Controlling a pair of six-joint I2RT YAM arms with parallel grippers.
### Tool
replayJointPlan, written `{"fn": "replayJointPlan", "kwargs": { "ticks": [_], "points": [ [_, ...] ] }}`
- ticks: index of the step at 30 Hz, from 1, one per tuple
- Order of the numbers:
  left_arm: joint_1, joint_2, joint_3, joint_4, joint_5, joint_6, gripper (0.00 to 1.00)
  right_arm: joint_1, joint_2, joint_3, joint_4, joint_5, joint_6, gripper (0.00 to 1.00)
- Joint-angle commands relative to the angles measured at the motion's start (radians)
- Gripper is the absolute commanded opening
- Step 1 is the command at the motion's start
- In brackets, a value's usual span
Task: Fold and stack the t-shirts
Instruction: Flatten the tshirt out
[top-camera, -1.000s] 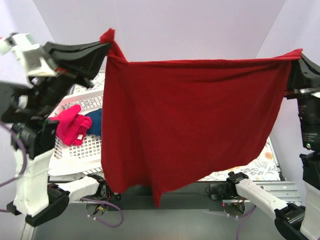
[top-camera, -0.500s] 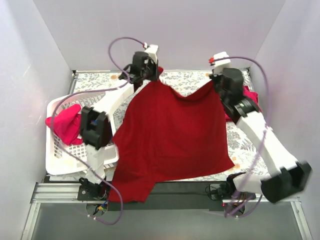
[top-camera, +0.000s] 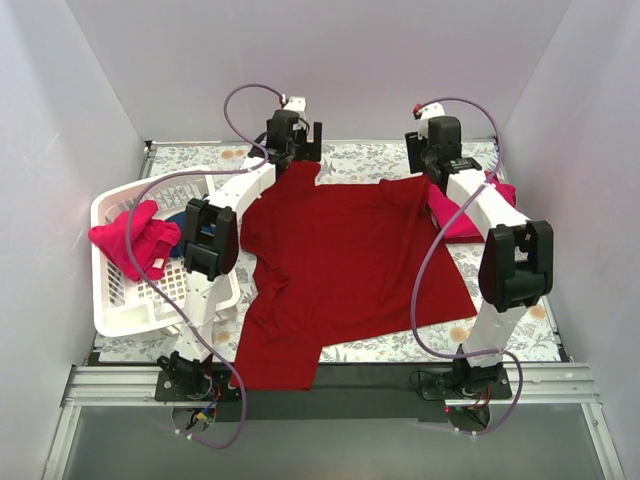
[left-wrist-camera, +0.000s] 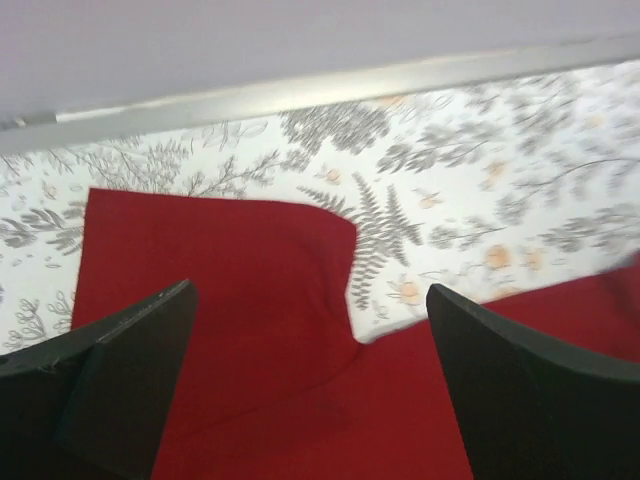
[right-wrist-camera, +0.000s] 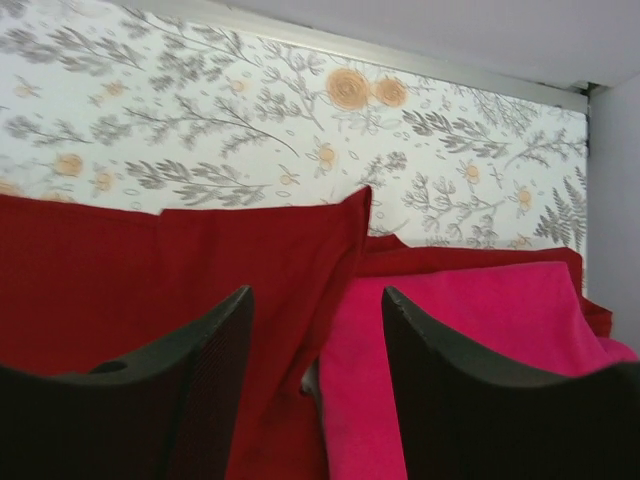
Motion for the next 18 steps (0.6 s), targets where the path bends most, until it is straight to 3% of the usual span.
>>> {"fn": "replayJointPlan", "kwargs": {
  "ticks": [1, 6, 10, 14, 18],
  "points": [
    [-0.008, -0.194, -0.073, 0.137, 0.054, -0.009, 0.91, 0.009, -0.127, -0.072, 0.096, -0.097, 0.06, 0.5],
    [-0.046, -0.316, -0.256, 0.172, 0.093, -0.009, 0.92, 0.013, -0.347, -0.381, 0.163, -0.258, 0.124, 0.51],
    [-0.117, -0.51, -0.578, 0.233, -0.024, -0.06, 0.91, 0.053, -0.534, -0.636, 0.217, -0.293, 0.202, 0.51],
    [-0.184, -0.706, -0.944, 0.249, -0.136, -0.166, 0.92, 0.065, -0.666, -0.733, 0.23, -0.323, 0.281, 0.51],
    [-0.275, -0.858, -1.081, 0.112, -0.306, -0.281, 0.92, 0.093, -0.735, -0.793, 0.147, -0.356, 0.286, 0.51]
  ]
}}
